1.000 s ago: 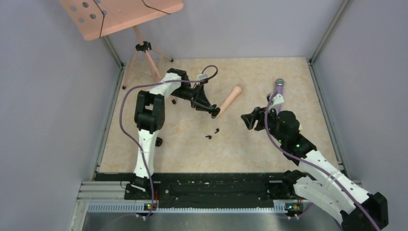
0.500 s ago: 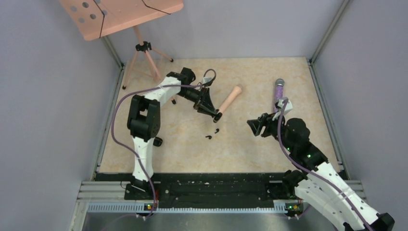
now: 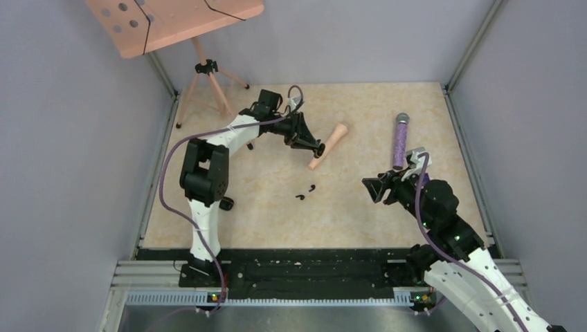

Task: Insert the wireless bluetooth earbuds into the charging case
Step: Place the charging case with the earbuds at the center of the board.

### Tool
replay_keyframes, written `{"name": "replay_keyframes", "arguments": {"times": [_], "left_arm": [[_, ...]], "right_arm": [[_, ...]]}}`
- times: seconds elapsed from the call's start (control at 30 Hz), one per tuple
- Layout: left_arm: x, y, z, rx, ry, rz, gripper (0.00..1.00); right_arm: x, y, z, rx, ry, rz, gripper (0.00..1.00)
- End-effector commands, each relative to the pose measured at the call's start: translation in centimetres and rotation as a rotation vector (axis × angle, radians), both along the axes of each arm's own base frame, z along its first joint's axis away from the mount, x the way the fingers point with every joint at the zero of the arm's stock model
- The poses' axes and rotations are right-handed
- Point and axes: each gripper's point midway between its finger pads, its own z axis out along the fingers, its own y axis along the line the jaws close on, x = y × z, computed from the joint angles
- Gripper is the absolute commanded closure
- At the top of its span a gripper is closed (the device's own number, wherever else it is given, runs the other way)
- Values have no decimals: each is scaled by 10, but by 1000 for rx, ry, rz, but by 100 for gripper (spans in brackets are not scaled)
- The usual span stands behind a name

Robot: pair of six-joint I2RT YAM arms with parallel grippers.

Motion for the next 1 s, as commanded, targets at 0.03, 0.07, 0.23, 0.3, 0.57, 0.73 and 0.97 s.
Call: {"name": "replay_keyframes", "arguments": {"times": [0.03, 0.07, 0.23, 0.3, 0.57, 0.73, 0.97], "left_arm": [[46, -8, 0, -30, -109, 56, 100], [53, -6, -2, -30, -113, 74, 100], [92, -7, -19, -105, -96, 144, 100], [103, -7, -26, -121, -81, 152, 100], [120, 13, -63, -76, -52, 220, 100], [115, 29, -78, 2, -39, 242, 100], [111, 47, -96, 59, -15, 268, 100]], "right_arm": [[-2, -10, 19, 18, -29, -43, 43], [-2, -9, 17, 16, -24, -41, 43], [-1, -6, 14, 28, -10, -31, 43], [-3, 1, 17, 41, -29, 10, 41], [-2, 5, 19, 51, -31, 24, 40], [-3, 5, 22, 59, -35, 24, 40], [-4, 7, 26, 71, -34, 34, 40]]}}
